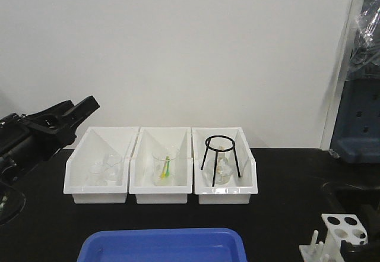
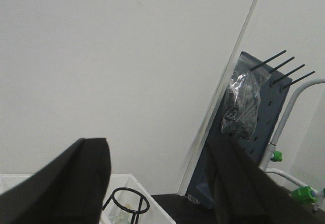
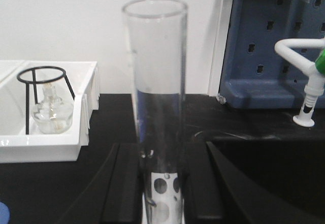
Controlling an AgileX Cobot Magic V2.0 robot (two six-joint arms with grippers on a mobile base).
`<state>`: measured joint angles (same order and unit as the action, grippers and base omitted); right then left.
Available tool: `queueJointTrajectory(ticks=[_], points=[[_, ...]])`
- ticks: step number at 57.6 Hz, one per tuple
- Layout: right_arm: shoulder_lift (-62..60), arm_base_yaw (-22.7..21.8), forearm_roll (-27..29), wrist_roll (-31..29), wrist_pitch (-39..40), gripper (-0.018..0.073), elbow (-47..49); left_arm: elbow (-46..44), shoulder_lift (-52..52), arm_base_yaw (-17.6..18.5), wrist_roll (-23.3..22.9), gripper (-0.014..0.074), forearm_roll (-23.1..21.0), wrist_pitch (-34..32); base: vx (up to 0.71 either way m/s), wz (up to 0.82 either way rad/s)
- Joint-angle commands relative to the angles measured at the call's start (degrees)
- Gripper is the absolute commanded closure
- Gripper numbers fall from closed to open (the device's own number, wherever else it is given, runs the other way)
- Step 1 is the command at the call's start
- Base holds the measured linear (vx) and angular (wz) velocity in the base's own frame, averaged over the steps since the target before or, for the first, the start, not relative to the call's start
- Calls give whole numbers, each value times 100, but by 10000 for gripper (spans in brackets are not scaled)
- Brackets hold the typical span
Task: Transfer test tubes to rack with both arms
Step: 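Lower the test tube into a rack hole with the right gripper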
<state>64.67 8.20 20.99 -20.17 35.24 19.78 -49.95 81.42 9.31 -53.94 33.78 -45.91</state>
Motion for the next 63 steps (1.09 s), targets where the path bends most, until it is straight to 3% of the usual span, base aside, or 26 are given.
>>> queueJointTrajectory(ticks=[1,17,28,63], points=[[92,-28,-160,45,710,568,150,-188,-223,-4,5,61,-185,-373,0,0],[629,-28,-190,96,1136,568,167,-188,-223,-4,5,61,-185,-383,0,0],[848,-28,-419,603,1391,568,167,-188,-223,-4,5,61,-185,-383,0,0],[1682,-28,-389,609,1591,568,167,-188,-223,-4,5,61,-185,-383,0,0]])
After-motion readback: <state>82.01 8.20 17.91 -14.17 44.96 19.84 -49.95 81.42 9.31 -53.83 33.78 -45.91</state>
